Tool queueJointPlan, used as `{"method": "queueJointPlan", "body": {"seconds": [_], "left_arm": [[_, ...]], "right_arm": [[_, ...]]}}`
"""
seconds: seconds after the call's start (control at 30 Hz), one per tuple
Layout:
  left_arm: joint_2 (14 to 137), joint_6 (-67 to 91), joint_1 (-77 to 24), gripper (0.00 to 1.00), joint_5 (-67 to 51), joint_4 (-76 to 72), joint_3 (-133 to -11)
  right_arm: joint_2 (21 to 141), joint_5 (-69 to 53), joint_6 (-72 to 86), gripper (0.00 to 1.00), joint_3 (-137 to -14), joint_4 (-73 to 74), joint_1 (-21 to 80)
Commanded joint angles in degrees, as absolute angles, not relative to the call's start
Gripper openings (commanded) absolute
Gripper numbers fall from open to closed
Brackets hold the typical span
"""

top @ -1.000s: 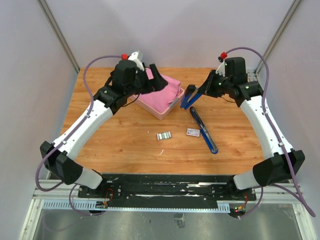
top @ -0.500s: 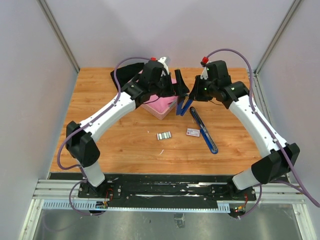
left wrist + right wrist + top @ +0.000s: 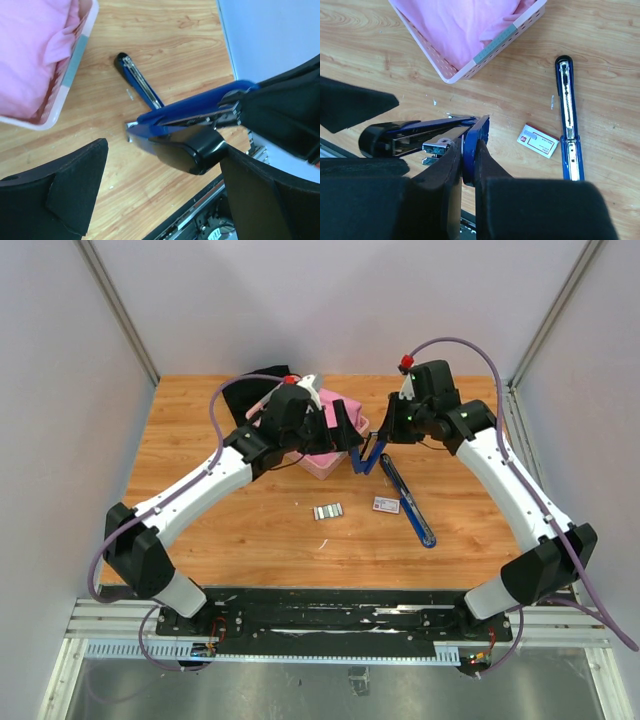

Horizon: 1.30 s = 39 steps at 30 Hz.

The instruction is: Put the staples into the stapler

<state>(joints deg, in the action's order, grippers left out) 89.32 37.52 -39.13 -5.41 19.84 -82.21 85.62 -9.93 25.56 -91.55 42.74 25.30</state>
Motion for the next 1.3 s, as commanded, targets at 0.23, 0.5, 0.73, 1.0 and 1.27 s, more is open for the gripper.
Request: {"method": "queueJointPlan", "body": {"seconds": [0.23, 0.5, 0.73, 1.0, 1.27], "left_arm": [[81.26, 37.96, -35.41, 0.97, -1.63, 23.19, -69.93], [80.05, 35.24, -33.99, 0.94, -7.35, 18.23, -71.51], [86.07, 36.81, -35.48, 0.94, -7.93, 20.38, -86.23], [92.30, 39.91, -37.34, 0.94, -11.55, 19.02, -89.41], [93.68, 40.34, -37.46, 0.89, -13.66, 18.85, -86.53]], "right_arm": [[81.83, -15.51, 30.79, 0.00, -93.41, 36.60, 19.29], [81.30, -16.15, 30.05, 0.01, -91.69, 35.11, 19.02], [82.90, -4.47, 23.75, 0.01, -92.59, 38.55, 25.44], [86.36, 2.45, 19.77, 0.01, -95.54, 40.85, 30.90], [87.54, 4.81, 18.03, 0.00, -97.57, 41.61, 32.34]]}}
